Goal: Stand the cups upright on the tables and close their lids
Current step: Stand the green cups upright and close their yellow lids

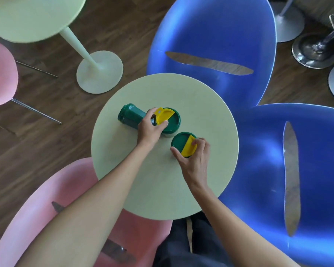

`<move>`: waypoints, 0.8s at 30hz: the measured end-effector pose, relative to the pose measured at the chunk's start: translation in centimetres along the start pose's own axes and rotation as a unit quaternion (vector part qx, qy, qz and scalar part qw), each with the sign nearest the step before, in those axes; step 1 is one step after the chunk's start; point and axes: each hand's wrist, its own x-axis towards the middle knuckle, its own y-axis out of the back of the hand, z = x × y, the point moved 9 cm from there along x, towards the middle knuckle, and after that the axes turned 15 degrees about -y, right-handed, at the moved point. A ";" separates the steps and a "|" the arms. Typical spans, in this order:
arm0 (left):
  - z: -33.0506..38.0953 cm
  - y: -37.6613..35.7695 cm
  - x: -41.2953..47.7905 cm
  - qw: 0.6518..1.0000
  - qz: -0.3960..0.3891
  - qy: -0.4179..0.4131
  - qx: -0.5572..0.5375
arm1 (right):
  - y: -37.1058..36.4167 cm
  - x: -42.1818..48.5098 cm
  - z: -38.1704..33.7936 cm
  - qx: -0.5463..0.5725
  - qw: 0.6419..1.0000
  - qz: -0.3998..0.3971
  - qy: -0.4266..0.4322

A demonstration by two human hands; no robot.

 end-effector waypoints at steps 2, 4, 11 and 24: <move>-0.3 -0.1 -0.1 1.000 -0.009 0.000 -0.004 | -0.3 0.1 -0.1 0.000 1.000 0.005 -0.024; -0.5 -0.2 0.0 1.000 -0.018 0.002 -0.007 | -0.8 0.0 -0.2 -0.007 0.999 0.002 -0.034; -1.0 -0.6 -0.1 0.999 -0.036 0.010 -0.025 | -1.4 -0.1 -0.4 -0.005 0.999 0.004 -0.044; -3.3 5.8 0.5 0.977 0.182 0.042 0.103 | 0.4 0.0 -0.4 0.029 0.999 -0.016 -0.035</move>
